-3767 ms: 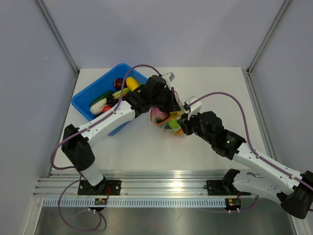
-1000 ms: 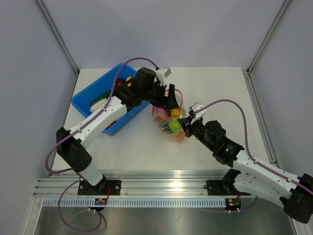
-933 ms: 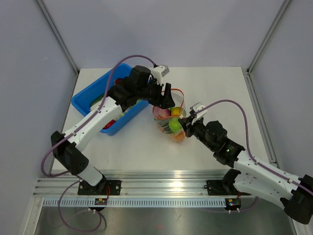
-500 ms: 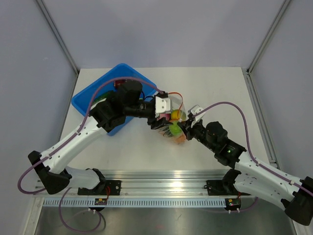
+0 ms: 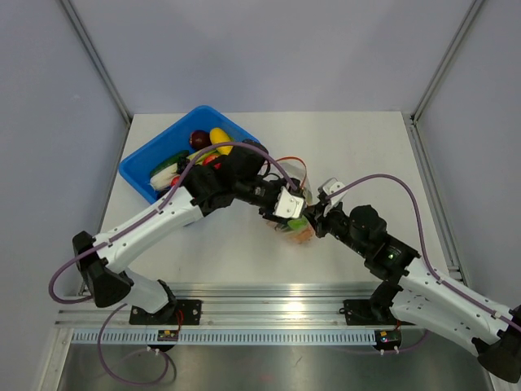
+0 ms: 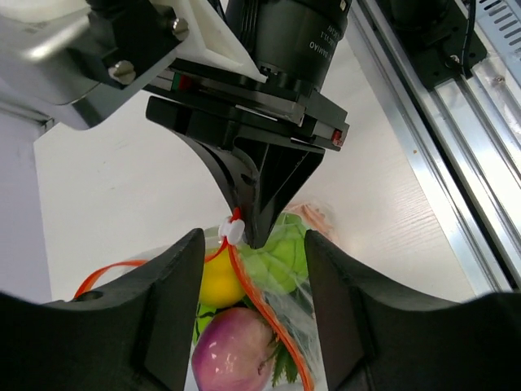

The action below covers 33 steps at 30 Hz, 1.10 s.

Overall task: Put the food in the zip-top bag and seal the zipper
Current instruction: Zip the zipper food storage bag at the center of the board.

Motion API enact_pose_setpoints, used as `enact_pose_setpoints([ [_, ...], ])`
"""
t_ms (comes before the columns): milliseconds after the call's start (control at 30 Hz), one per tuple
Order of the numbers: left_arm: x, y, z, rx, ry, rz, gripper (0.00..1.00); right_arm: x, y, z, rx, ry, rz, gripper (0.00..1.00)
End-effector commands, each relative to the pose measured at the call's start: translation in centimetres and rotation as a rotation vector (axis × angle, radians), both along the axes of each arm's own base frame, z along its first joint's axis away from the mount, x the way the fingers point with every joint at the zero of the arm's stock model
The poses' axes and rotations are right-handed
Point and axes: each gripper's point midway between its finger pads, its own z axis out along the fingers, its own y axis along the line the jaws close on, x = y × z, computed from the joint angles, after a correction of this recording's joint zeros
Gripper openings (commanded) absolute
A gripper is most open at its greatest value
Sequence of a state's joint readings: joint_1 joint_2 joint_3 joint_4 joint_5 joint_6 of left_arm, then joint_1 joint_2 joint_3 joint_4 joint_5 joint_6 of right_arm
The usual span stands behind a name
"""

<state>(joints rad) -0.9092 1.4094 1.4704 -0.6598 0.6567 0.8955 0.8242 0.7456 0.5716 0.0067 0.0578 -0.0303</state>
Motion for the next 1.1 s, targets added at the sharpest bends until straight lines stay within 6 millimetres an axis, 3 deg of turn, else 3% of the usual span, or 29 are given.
enact_pose_setpoints([
  [0, -0.9, -1.3, 1.2, -0.026, -0.002, -0.116, 0.53, -0.3, 0.3, 4.1, 0.071, -0.078, 0.022, 0.00],
  [200, -0.6, -2.5, 0.0, -0.009, 0.052, -0.139, 0.51, -0.3, 0.3, 4.0, 0.064, -0.075, 0.025, 0.00],
  [700, 1.5, -3.3, -0.3, -0.031, 0.097, -0.072, 0.51, -0.6, 0.3, 4.1, 0.064, -0.072, 0.033, 0.00],
  [1067, 2.3, -3.5, -1.9, -0.004, 0.162, -0.048, 0.47, -0.5, 0.3, 4.1, 0.063, -0.071, 0.030, 0.00],
])
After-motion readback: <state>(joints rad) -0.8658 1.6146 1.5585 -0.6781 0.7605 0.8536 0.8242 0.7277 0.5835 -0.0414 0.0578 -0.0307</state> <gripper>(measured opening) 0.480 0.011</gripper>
